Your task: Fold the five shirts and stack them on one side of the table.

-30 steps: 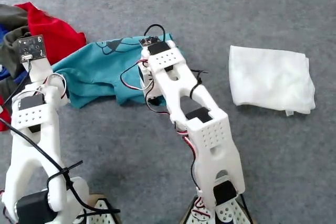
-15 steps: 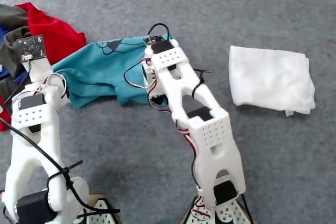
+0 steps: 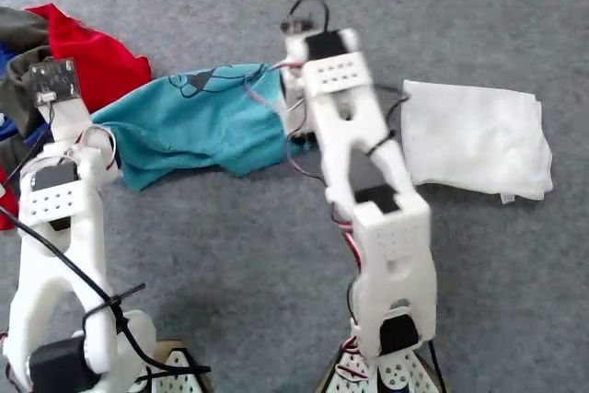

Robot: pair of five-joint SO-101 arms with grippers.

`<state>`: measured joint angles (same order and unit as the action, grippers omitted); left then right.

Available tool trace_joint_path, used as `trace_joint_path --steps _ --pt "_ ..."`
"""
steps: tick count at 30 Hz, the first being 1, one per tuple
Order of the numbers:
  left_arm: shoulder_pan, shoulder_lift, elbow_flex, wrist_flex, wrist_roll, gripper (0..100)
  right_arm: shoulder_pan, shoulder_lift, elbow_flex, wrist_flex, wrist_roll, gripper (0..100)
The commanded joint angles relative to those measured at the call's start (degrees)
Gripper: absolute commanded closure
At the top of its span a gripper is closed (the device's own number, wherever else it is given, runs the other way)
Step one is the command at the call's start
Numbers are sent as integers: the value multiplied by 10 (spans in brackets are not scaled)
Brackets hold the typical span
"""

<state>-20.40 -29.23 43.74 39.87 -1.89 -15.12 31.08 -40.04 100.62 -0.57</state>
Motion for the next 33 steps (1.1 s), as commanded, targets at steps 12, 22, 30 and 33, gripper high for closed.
trace_joint_path --steps 12,22,30,33 --pt "89 -242 -418 301 -9 971 94 -495 -155 -126 38 985" --pt "109 -247 -651 455 -64 970 98 -545 -177 -251 37 985" --pt "108 -246 -784 520 -103 971 181 -544 -267 -354 37 985" --pt "107 -246 -791 559 -103 971 185 -544 -293 -347 39 985"
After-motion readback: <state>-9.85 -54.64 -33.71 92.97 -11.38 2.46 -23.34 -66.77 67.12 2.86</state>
